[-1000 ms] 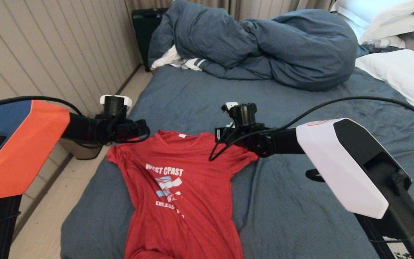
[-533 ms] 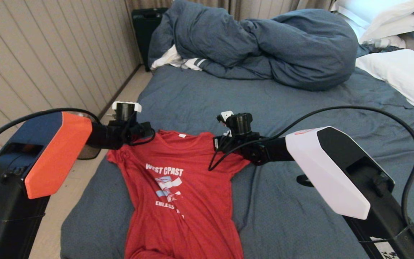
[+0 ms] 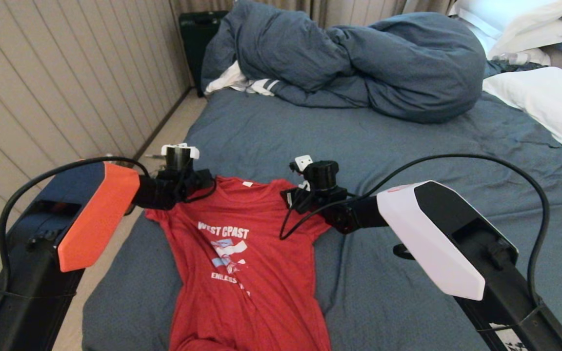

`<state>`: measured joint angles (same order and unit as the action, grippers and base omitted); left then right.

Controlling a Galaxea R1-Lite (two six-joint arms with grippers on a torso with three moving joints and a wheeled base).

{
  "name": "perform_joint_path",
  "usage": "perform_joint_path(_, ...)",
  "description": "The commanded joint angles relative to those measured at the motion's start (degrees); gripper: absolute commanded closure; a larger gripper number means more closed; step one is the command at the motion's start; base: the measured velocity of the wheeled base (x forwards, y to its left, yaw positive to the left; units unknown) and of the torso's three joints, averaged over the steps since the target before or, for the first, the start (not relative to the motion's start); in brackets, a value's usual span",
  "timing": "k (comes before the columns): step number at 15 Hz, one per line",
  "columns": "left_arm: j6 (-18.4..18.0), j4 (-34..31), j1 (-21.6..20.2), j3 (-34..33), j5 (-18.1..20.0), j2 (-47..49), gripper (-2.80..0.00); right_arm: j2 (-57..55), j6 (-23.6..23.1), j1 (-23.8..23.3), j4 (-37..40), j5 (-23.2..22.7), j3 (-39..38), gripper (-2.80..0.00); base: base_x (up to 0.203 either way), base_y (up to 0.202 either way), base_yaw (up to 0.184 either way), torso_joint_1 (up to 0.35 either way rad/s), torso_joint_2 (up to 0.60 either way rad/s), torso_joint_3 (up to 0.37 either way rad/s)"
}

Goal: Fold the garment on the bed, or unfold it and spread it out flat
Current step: Unford the red T-shirt

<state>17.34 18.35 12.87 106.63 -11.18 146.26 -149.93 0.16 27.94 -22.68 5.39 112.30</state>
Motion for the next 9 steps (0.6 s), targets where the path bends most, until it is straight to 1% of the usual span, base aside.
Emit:
perform_joint_path(1,0.16,0.11,0.47,-0.38,-0.07,0.95,-2.8,-1.33,0.02,-0.11,-0.36,0.12,0.02,-2.8,0.0,0.0,0.0,0.0,0.0,0.0)
perform_joint_path(4,0.16,0.11,1.02,-1.16,-0.07,1.4,-2.8,-2.65,-0.03,-0.17,-0.61,-0.03,0.02,-2.8,0.0,0.0,0.0,0.0,0.0,0.0)
perform_joint_path(5,0.16,0.11,1.02,-1.33,-0.06,1.31,-2.8,-2.65,0.02,-0.26,-0.52,-0.03,0.02,-1.55,0.0,0.0,0.0,0.0,0.0,0.0)
perform_joint_path(6,0.08,0.02,1.11,-1.33,0.01,1.31,0.0,-2.65,0.02,-0.39,-0.52,-0.03,0.02,0.0,0.0,0.0,0.0,0.0,0.0,0.0)
perform_joint_path(9,0.24,0.02,1.45,-1.51,0.02,1.31,0.0,-2.56,0.02,-0.61,-0.52,-0.03,0.02,0.0,0.0,0.0,0.0,0.0,0.0,0.0)
